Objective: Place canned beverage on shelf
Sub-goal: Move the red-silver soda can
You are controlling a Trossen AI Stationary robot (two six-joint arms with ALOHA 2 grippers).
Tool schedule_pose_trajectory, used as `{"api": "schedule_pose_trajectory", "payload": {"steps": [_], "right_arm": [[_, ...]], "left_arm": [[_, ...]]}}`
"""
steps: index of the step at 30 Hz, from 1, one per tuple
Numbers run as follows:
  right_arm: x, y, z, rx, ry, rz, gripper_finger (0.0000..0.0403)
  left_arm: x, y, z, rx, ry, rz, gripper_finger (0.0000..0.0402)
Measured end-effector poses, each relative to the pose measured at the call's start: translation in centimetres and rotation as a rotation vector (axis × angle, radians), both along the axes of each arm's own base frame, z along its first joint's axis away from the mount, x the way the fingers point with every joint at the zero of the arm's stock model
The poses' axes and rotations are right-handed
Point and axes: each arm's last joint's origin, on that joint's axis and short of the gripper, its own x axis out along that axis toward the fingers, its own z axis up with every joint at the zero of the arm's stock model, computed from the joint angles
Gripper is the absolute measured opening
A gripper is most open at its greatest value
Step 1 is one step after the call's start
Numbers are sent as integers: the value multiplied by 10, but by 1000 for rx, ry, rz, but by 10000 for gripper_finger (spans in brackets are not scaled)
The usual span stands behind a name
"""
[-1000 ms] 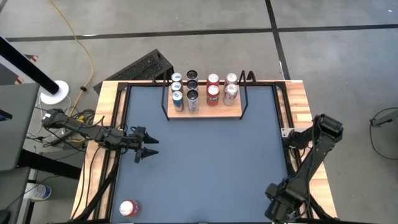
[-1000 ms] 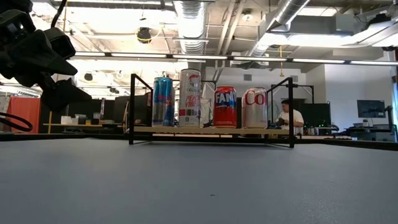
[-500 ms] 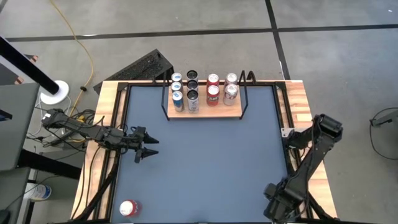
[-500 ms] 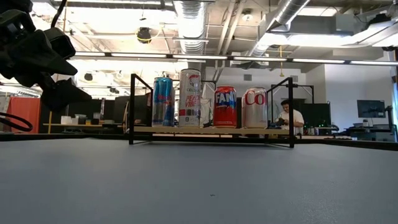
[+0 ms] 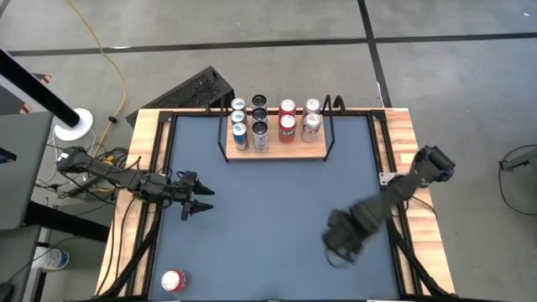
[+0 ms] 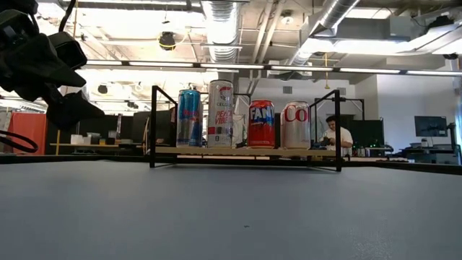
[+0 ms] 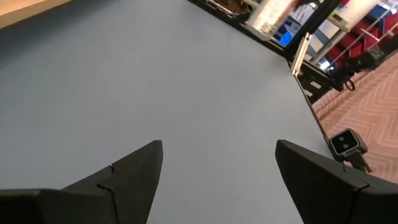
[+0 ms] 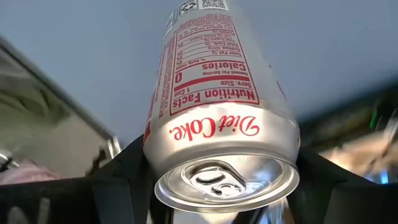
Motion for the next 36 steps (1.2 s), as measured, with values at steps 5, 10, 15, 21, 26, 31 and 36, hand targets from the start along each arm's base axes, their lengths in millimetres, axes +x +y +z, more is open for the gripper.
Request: {"api": "schedule_pose_trajectory", "payload": {"steps": [5,10,15,21,26,31,36], "right_arm": [[38,-59,-1,29,-106,25,262],[62,-115,-1,43,-225,-45,262],[62,-146,-1,33,-203,-122,262],[51,-154,-5,41,-89,-154,261],[43,-157,-20,74,4,-164,261],[37,-163,-30,69,68,-191,261],[34,-164,-29,63,103,-205,261]], "left_arm": [[0,0,0,39,-3,-11,302],[0,0,0,56,-5,-16,302],[0,0,0,61,-5,-18,302],[0,-1,-1,52,4,-65,302],[-1,-2,-1,48,10,-93,302],[-1,-2,-2,65,9,-98,302],[-1,-3,-2,62,10,-113,302]]}}
